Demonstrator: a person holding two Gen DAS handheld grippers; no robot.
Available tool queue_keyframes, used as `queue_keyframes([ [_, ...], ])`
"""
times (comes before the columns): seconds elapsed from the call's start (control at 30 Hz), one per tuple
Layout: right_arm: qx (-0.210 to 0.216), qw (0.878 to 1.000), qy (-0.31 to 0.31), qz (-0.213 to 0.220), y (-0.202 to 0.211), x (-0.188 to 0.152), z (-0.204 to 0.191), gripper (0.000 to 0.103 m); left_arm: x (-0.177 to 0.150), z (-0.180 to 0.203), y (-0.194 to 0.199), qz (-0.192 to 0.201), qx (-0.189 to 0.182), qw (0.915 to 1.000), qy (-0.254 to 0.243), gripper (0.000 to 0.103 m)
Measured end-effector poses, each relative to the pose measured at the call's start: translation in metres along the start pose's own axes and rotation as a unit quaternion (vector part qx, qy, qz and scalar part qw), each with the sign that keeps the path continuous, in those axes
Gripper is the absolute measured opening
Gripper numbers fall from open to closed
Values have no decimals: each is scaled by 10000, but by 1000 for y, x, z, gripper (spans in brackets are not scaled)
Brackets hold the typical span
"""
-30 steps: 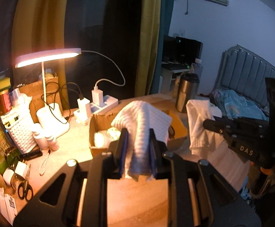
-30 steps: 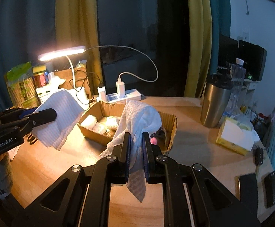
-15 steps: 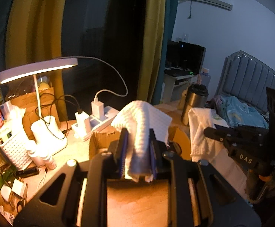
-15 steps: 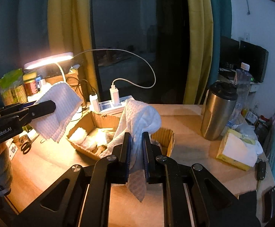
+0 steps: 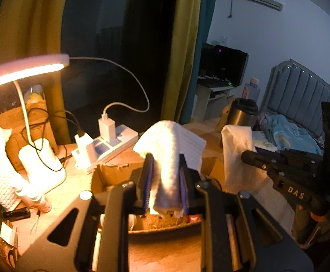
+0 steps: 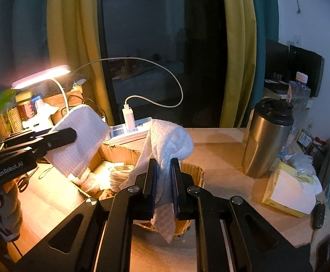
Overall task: Organize soft objects
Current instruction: 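Carry both white paper towels over the cardboard box with both grippers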
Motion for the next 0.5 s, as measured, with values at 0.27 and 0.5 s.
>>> queue_keyframes([
  [0.27, 101, 9997, -165, -171, -29, -9, 16, 13, -11, 16, -41, -308, -69, 9995, 25, 21],
  [0.5, 267, 9985, -315, -360, -56, -22, 27, 13, -27, 29, -77, -578, -55, 9983, -49, 21],
])
Point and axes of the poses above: each gripper's, at about its wrist camera, not at the fingertips, and y roughly against the way its jaws point, z to its right, x to its top, the point moved 1 cm from there along -y, roughly the way its jaws point, and after that the axes turned 15 degrees about x, right-handed, at the moved point
